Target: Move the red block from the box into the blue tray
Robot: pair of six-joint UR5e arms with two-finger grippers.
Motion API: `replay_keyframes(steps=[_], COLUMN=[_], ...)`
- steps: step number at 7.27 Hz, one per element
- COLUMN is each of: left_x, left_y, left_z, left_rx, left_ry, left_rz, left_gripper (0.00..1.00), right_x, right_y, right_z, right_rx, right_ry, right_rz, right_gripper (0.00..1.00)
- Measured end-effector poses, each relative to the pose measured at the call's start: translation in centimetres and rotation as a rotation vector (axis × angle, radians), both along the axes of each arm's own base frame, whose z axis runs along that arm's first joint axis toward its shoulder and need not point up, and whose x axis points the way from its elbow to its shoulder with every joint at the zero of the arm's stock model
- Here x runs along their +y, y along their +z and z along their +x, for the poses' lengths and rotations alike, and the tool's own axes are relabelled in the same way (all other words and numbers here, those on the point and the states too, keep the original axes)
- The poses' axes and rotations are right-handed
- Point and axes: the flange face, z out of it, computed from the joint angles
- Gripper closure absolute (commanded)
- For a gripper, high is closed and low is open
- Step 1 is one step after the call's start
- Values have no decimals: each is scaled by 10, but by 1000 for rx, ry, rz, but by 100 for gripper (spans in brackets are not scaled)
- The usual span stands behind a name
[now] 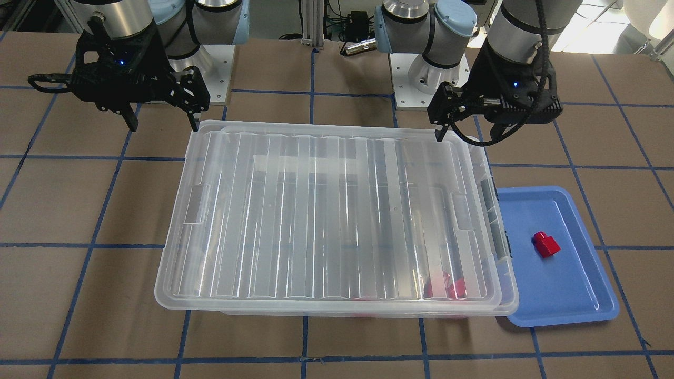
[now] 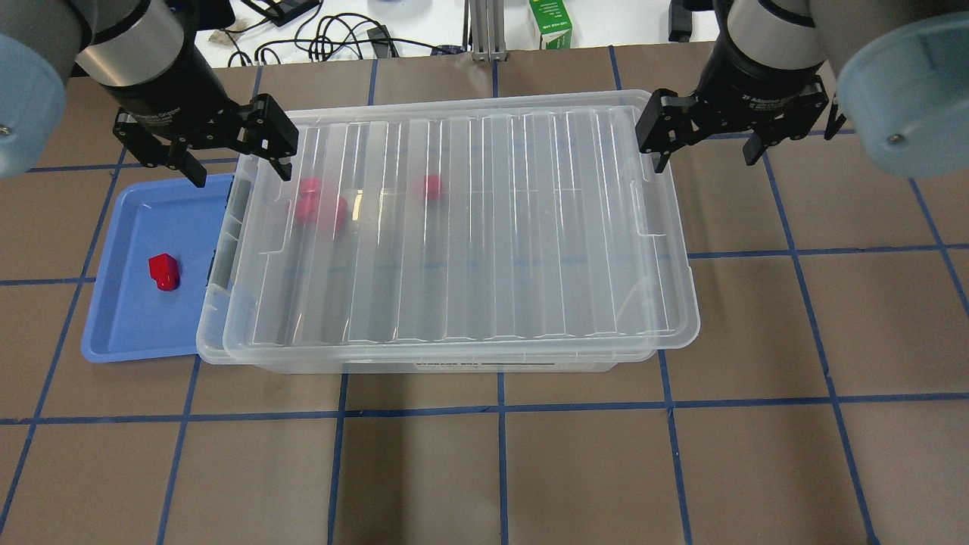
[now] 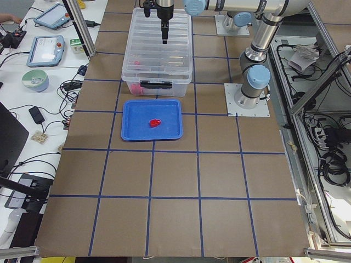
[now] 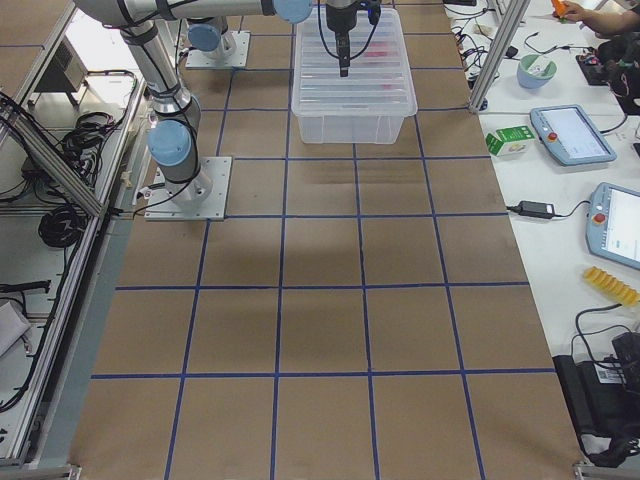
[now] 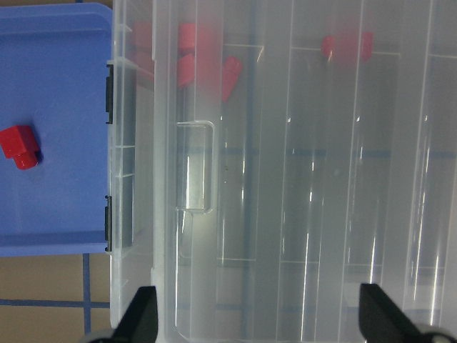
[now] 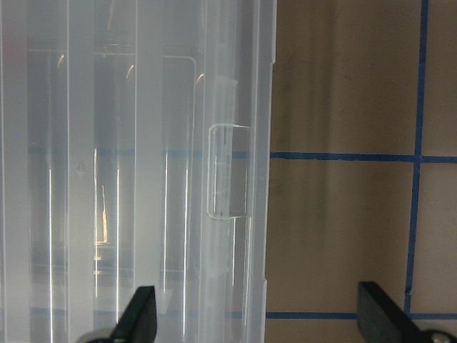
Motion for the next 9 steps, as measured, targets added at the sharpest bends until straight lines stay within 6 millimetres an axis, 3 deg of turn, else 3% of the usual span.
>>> replay_keyframes(steps=[9], left_x=[1], left_y=[-4], left_z=[-9], left_rx=[0], left_ry=[-19], left_rz=[6], left_gripper=[0], right_x=[0], right_y=[-1], right_z=[0], right_rx=[-2], right_ry=[1], right_rz=[1], right_gripper=[0])
